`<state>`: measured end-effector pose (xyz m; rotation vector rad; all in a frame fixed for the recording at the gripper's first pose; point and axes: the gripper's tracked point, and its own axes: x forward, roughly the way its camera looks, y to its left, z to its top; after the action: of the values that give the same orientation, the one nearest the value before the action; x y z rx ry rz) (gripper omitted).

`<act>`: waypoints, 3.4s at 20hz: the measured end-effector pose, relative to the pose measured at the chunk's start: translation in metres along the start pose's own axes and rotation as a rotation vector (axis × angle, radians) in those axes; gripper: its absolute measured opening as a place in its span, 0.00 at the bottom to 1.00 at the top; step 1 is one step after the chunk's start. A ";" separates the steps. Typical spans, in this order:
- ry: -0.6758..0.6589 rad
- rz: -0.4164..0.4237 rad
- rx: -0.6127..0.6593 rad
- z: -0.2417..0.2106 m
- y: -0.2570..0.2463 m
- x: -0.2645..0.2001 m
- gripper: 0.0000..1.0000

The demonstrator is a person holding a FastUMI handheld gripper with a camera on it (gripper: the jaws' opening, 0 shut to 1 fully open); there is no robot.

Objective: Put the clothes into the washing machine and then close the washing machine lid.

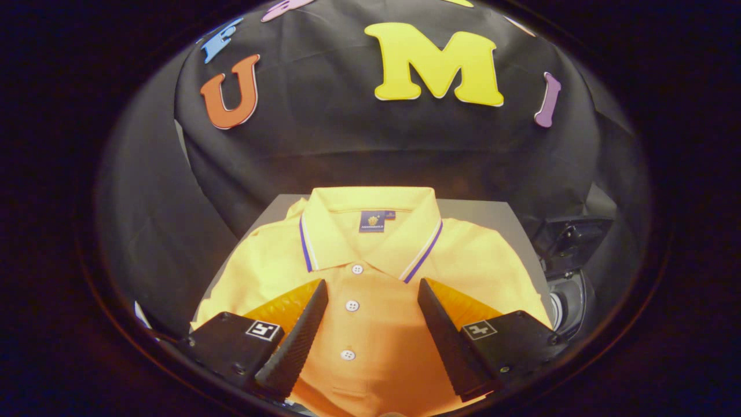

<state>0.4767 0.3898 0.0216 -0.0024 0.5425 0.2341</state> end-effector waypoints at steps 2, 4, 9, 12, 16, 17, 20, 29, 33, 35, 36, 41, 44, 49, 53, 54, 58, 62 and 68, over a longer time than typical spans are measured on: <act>0.014 0.001 -0.009 0.001 0.000 0.001 0.99; 0.026 0.022 -0.033 0.000 0.001 0.003 0.99; 0.139 0.025 -0.064 -0.004 0.004 0.001 0.95; 0.191 0.068 -0.090 -0.004 0.015 0.004 0.63; 0.208 0.088 -0.059 -0.004 0.021 -0.002 0.17; 0.201 0.091 -0.065 -0.004 0.022 -0.002 0.14; 0.182 0.109 -0.064 -0.008 0.022 -0.007 0.09; 0.034 0.239 -0.004 -0.014 0.016 -0.087 0.07; -0.073 0.265 0.043 -0.008 -0.012 -0.138 0.07; -0.132 0.266 0.064 -0.005 -0.031 -0.167 0.07; -0.156 0.266 0.069 -0.005 -0.041 -0.181 0.07; -0.281 0.222 0.102 0.001 -0.113 -0.246 0.07; -0.336 0.184 0.128 0.006 -0.161 -0.280 0.07; -0.419 0.087 0.138 0.022 -0.244 -0.331 0.07; -0.451 0.022 0.143 0.030 -0.305 -0.340 0.07; -0.447 0.017 0.150 0.029 -0.317 -0.338 0.07; -0.400 0.028 0.132 0.025 -0.354 -0.310 0.07; -0.338 0.071 0.109 0.022 -0.376 -0.262 0.07; -0.209 0.127 0.067 0.001 -0.399 -0.168 0.07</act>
<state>0.4263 -0.0356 0.0846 0.1205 0.3417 0.3358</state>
